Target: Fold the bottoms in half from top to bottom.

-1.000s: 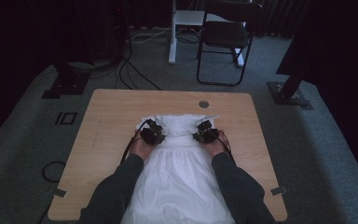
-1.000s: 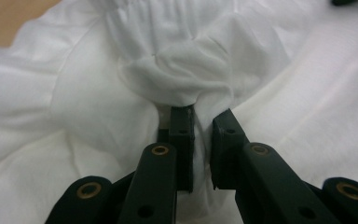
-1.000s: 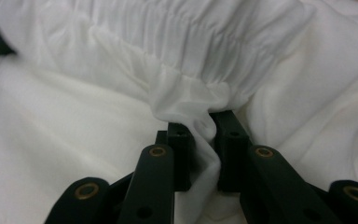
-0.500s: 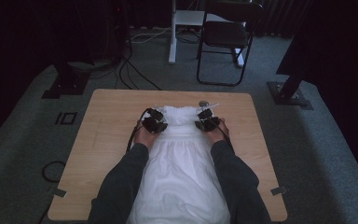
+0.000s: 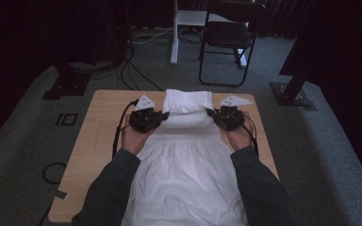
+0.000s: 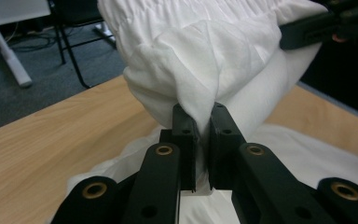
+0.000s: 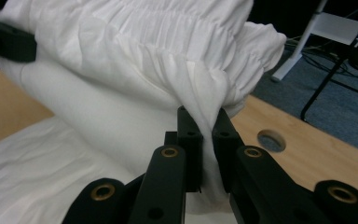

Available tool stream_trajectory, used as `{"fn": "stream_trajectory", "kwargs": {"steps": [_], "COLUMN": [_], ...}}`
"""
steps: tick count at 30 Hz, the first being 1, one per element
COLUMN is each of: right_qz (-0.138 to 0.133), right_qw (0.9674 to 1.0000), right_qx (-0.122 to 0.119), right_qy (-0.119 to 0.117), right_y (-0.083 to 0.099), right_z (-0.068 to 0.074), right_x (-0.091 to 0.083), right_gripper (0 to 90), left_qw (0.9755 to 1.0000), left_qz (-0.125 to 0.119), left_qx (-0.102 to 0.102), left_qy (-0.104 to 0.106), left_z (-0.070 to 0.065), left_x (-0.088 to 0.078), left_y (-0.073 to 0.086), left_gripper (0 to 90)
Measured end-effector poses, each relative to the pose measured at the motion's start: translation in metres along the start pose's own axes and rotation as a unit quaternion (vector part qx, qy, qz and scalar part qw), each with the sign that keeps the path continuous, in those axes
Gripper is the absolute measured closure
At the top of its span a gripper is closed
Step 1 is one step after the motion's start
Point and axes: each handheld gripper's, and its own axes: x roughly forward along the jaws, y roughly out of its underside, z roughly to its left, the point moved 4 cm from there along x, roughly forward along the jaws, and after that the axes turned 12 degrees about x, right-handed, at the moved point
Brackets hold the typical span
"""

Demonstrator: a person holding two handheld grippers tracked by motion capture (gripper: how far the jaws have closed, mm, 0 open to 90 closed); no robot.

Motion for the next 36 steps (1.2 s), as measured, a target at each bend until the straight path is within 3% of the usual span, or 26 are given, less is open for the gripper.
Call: {"fn": "stream_trajectory", "kwargs": {"steps": [6, 8, 9, 10, 11, 13, 15, 17, 18, 20, 21, 22, 23, 24, 25, 26, 27, 28, 29, 30, 33, 36], "right_qz": [0.029, 0.036, 0.036, 0.063, 0.063, 0.081, 0.118, 0.149, 0.168, 0.177, 0.190, 0.193, 0.194, 0.194, 0.195, 0.194, 0.193, 0.193, 0.193, 0.193, 0.191, 0.187], "right_qw": [0.9991, 0.9987, 0.9987, 0.9972, 0.9972, 0.9957, 0.9919, 0.9876, 0.9846, 0.9832, 0.9807, 0.9798, 0.9795, 0.9795, 0.9791, 0.9793, 0.9797, 0.9797, 0.9796, 0.9796, 0.9795, 0.9817], "right_qx": [0.009, 0.009, 0.009, 0.008, 0.008, 0.011, 0.010, 0.012, 0.014, 0.014, 0.021, 0.028, 0.030, 0.030, 0.039, 0.039, 0.040, 0.040, 0.042, 0.042, 0.051, 0.028], "right_qy": [-0.030, -0.033, -0.033, -0.039, -0.039, -0.043, -0.046, -0.047, -0.047, -0.043, -0.039, -0.043, -0.044, -0.044, -0.043, -0.040, -0.038, -0.038, -0.035, -0.035, -0.037, -0.025], "right_y": [0.049, 0.059, 0.059, 0.090, 0.090, 0.109, 0.134, 0.152, 0.162, 0.166, 0.173, 0.173, 0.172, 0.172, 0.169, 0.168, 0.166, 0.166, 0.163, 0.163, 0.156, 0.146], "right_z": [0.015, 0.019, 0.019, 0.026, 0.026, 0.029, 0.032, 0.033, 0.033, 0.033, 0.032, 0.032, 0.031, 0.031, 0.031, 0.031, 0.032, 0.032, 0.031, 0.031, 0.026, 0.016], "right_x": [-0.013, -0.013, -0.013, -0.012, -0.012, -0.009, -0.001, 0.008, 0.013, 0.016, 0.023, 0.025, 0.026, 0.026, 0.030, 0.033, 0.037, 0.037, 0.047, 0.047, 0.065, 0.081], "right_gripper": [85.6, 85.6, 85.6, 85.4, 85.4, 85.3, 85.1, 84.6, 84.4, 84.4, 84.1, 84.0, 84.0, 84.0, 84.0, 83.9, 83.8, 83.8, 83.8, 83.8, 83.8, 83.7], "left_qw": [0.9995, 0.9995, 0.9988, 0.9983, 0.9975, 0.9945, 0.9890, 0.9826, 0.9840, 0.9840, 0.9838, 0.9838, 0.9832, 0.9832, 0.9830, 0.9830, 0.9826, 0.9826, 0.9820, 0.9820, 0.9803, 0.9790], "left_qz": [0.023, 0.023, 0.038, 0.047, 0.058, 0.090, 0.126, 0.169, 0.161, 0.161, 0.164, 0.164, 0.168, 0.168, 0.171, 0.171, 0.176, 0.176, 0.182, 0.182, 0.193, 0.202], "left_qx": [0.007, 0.007, 0.000, -0.004, -0.008, -0.010, -0.023, -0.003, 0.004, 0.004, 0.006, 0.006, 0.016, 0.016, 0.012, 0.012, 0.013, 0.013, 0.014, 0.014, 0.013, 0.012], "left_qy": [0.022, 0.022, 0.030, 0.035, 0.041, 0.054, 0.073, 0.077, 0.076, 0.076, 0.073, 0.073, 0.069, 0.069, 0.065, 0.065, 0.056, 0.056, 0.047, 0.047, 0.037, 0.024], "left_z": [-0.032, -0.032, -0.044, -0.049, -0.056, -0.069, -0.082, -0.092, -0.093, -0.093, -0.085, -0.085, -0.078, -0.078, -0.067, -0.067, -0.055, -0.055, -0.042, -0.042, -0.022, -0.014], "left_x": [-0.010, -0.010, -0.009, -0.007, -0.004, 0.002, 0.013, 0.026, 0.028, 0.028, 0.030, 0.030, 0.034, 0.034, 0.038, 0.038, 0.043, 0.043, 0.048, 0.048, 0.058, 0.070], "left_y": [0.034, 0.034, 0.054, 0.063, 0.074, 0.098, 0.128, 0.152, 0.156, 0.156, 0.155, 0.155, 0.153, 0.153, 0.152, 0.152, 0.151, 0.151, 0.149, 0.149, 0.145, 0.138], "left_gripper": [83.8, 83.7, 83.7, 83.6, 83.6, 83.4, 83.2, 83.1, 82.8, 82.8, 82.8, 82.8, 82.7, 82.7, 82.7, 82.7, 82.6, 82.6, 82.5, 82.5, 82.1, 82.0]}}
